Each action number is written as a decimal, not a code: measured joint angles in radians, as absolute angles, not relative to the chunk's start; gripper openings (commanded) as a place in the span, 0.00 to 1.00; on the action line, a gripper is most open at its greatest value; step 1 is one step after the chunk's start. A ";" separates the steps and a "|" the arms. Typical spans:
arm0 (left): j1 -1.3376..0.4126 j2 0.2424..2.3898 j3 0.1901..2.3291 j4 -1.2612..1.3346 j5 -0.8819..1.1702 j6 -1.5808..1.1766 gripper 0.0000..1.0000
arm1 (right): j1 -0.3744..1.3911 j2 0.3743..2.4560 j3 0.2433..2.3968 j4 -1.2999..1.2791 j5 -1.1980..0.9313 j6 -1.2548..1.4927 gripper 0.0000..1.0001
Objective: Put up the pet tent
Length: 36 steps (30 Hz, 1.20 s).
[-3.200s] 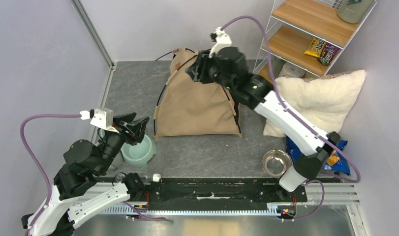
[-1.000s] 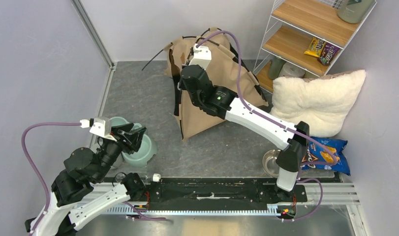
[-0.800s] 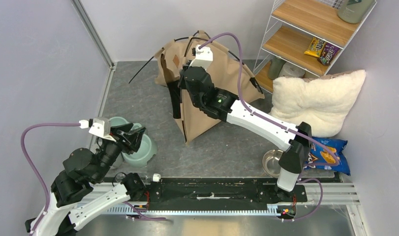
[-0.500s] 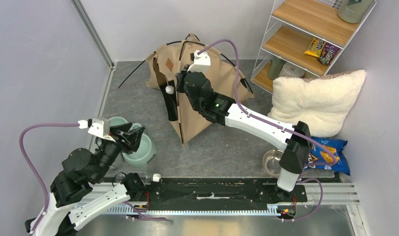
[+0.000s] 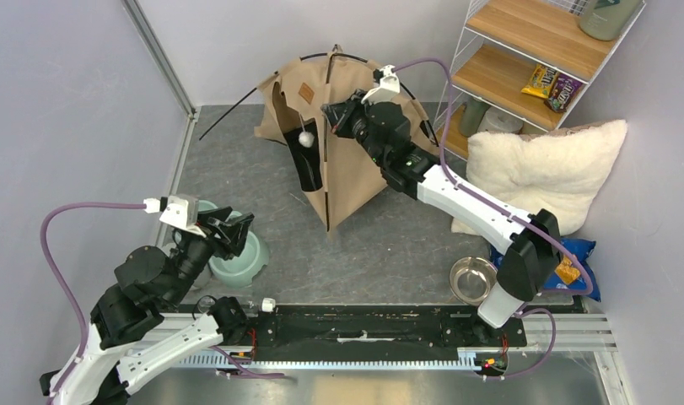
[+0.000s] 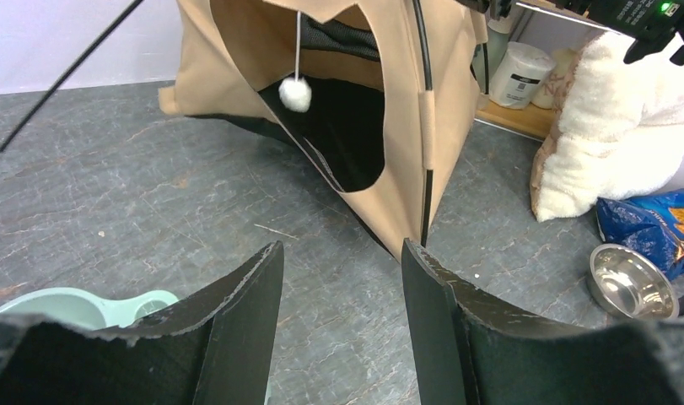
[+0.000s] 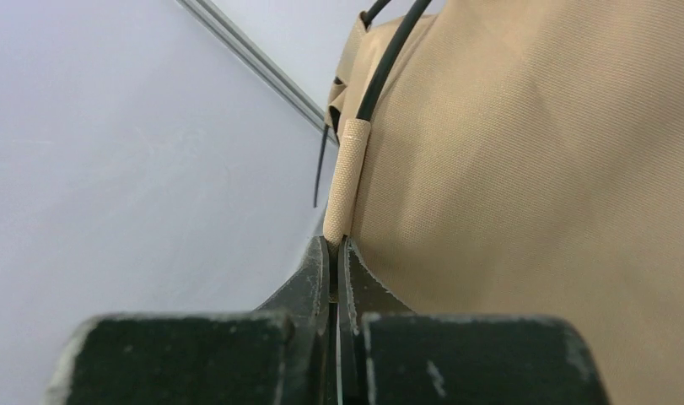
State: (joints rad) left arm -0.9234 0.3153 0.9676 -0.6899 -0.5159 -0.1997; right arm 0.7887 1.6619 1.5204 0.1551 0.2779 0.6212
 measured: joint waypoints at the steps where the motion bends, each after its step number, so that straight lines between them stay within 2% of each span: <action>1: -0.923 0.321 0.968 -0.686 -0.516 -0.199 0.60 | 0.774 1.660 1.520 0.169 0.257 0.638 0.00; 13: -0.925 0.342 0.972 -0.676 -0.516 -0.200 0.61 | 0.721 1.683 1.527 0.265 -0.060 0.791 0.00; 21: -0.925 0.352 0.981 -0.672 -0.515 -0.199 0.60 | 0.674 1.652 1.481 0.217 -0.210 0.718 0.00; 25: -0.925 0.352 0.982 -0.670 -0.514 -0.199 0.60 | 0.613 1.660 1.483 0.104 -0.303 0.590 0.17; 30: -0.925 0.352 0.982 -0.670 -0.514 -0.199 0.60 | 0.546 1.702 1.488 -0.046 -0.335 0.480 0.55; 36: -0.925 0.355 0.982 -0.670 -0.515 -0.191 0.61 | 0.546 1.681 1.488 -0.137 -0.284 0.440 0.75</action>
